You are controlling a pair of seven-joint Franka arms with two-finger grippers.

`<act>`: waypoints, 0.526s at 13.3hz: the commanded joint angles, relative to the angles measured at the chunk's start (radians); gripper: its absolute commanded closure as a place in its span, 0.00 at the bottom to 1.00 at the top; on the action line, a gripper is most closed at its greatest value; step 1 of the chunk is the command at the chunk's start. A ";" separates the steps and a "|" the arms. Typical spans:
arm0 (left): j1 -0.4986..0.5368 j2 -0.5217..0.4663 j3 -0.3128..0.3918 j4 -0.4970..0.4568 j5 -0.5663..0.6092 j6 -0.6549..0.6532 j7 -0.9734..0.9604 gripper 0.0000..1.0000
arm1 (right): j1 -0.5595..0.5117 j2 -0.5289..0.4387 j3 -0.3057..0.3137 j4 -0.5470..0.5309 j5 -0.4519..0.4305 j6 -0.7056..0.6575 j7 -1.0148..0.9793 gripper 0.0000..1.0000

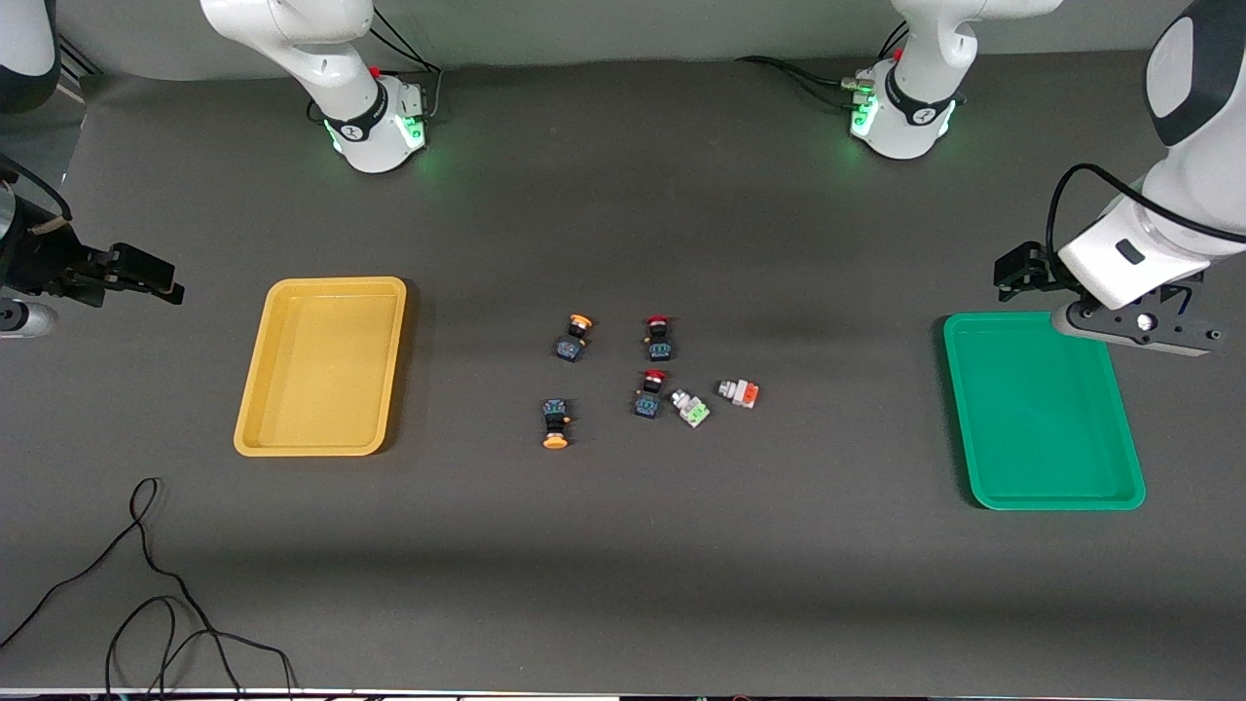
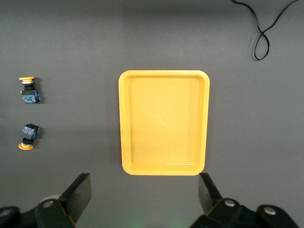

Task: Place green and yellow buttons in trays
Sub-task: 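Raise the right gripper from rest toward the buttons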

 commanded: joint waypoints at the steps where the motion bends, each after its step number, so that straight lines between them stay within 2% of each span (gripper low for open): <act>1: 0.000 0.009 0.002 0.028 0.006 -0.024 0.007 0.00 | 0.012 -0.004 -0.009 0.015 -0.019 -0.004 -0.013 0.00; 2: 0.000 0.009 0.002 0.028 0.006 -0.025 0.007 0.00 | 0.014 -0.010 -0.006 0.008 -0.019 -0.016 -0.007 0.00; 4: 0.000 0.009 0.002 0.028 0.006 -0.026 0.005 0.00 | 0.093 -0.023 -0.009 -0.004 -0.016 -0.024 0.005 0.00; 7: 0.000 0.009 0.002 0.028 0.004 -0.027 0.003 0.00 | 0.188 -0.033 -0.007 -0.039 0.010 -0.007 0.146 0.00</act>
